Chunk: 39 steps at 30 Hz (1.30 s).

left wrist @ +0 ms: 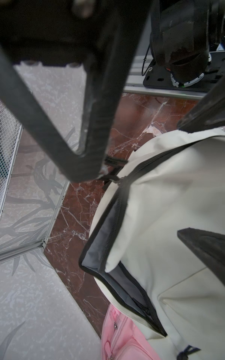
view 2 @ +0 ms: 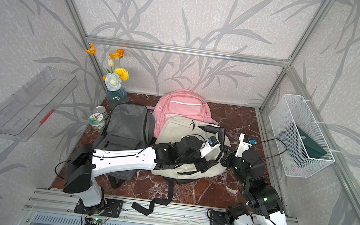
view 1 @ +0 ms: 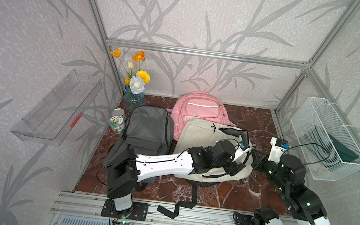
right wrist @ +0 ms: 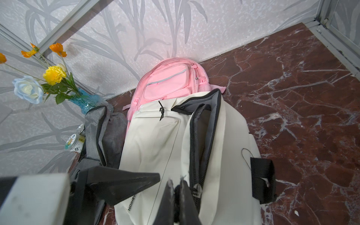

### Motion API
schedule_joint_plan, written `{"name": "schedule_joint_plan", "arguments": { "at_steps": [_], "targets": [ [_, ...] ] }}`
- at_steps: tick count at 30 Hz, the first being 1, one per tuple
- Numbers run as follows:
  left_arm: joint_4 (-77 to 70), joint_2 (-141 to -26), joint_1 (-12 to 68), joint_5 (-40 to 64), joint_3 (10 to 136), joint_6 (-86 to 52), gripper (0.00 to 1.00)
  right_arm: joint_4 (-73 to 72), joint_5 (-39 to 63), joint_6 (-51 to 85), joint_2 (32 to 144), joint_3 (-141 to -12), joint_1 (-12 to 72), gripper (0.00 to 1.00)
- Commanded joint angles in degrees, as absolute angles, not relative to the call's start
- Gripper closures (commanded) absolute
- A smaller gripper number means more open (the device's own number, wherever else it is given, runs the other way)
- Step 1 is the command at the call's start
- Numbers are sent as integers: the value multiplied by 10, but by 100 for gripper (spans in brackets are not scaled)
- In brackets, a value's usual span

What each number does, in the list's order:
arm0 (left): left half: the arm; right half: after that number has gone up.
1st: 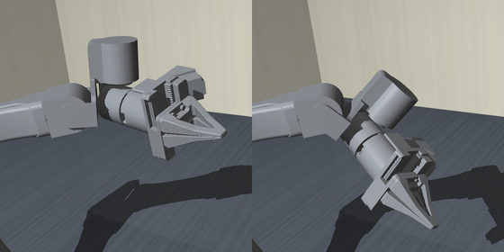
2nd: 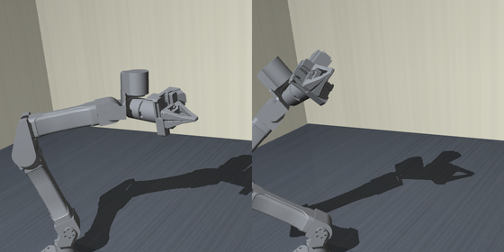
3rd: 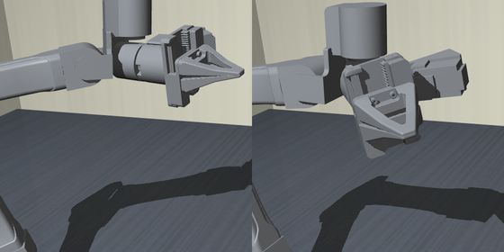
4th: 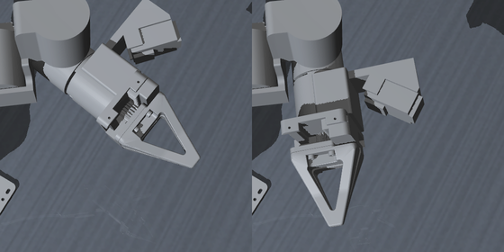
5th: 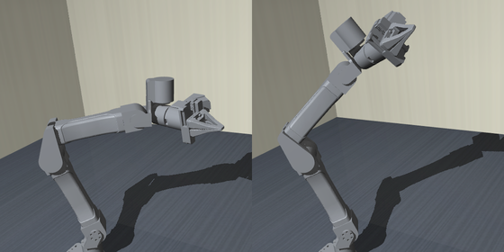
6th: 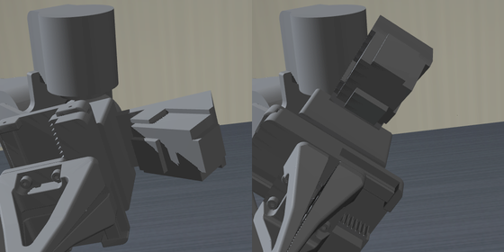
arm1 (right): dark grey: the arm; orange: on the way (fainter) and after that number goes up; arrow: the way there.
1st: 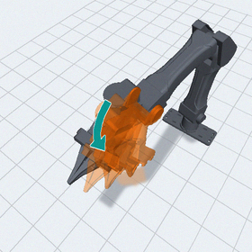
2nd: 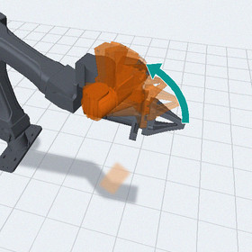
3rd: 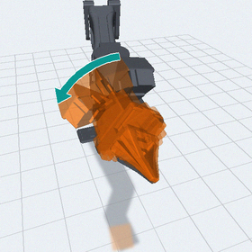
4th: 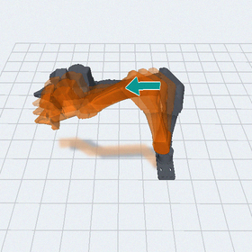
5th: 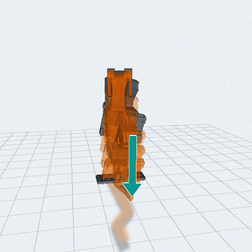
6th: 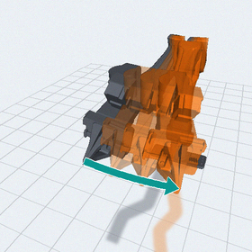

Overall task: Zip up the backpack
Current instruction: Zip the zipper on the backpack.

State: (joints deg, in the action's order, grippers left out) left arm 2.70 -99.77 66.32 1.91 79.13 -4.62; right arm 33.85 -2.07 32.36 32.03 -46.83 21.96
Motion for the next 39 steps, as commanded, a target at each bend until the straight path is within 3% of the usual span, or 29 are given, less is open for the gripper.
{"name": "schedule_joint_plan", "arguments": {
  "at_steps": [1, 4, 6, 9, 12, 14, 24, 28, 32, 35, 39],
  "targets": [
    [29, -1029, 662, 34, 815, -65, 26, 323, -26, 335, 303, -459, 239, 100],
    [37, -1048, 661, 31, 827, -71, 38, 318, -26, 328, 291, -455, 247, 100],
    [38, -1053, 661, 26, 830, -74, 56, 322, -29, 324, 285, -454, 248, 100],
    [44, -1046, 662, 42, 826, -59, 74, 349, -71, 323, 281, -458, 247, 100],
    [36, -1021, 663, 67, 798, -54, 81, 388, -148, 337, 285, -465, 246, 100],
    [34, -1005, 674, 70, 776, -29, 78, 388, -156, 338, 291, -471, 238, 100],
    [69, -946, 702, 51, 688, 22, 83, 360, -122, 336, 381, -493, 142, 100],
    [81, -929, 703, 45, 664, 40, 84, 346, -123, 320, 389, -495, 139, 100],
    [80, -918, 702, 3, 652, 29, 84, 309, -44, 299, 367, -483, 140, 100],
    [56, -910, 695, 9, 653, 13, 69, 288, 15, 307, 346, -470, 146, 100],
    [27, -914, 689, 39, 686, -34, 40, 283, 28, 323, 316, -449, 170, 100]
  ]
}}
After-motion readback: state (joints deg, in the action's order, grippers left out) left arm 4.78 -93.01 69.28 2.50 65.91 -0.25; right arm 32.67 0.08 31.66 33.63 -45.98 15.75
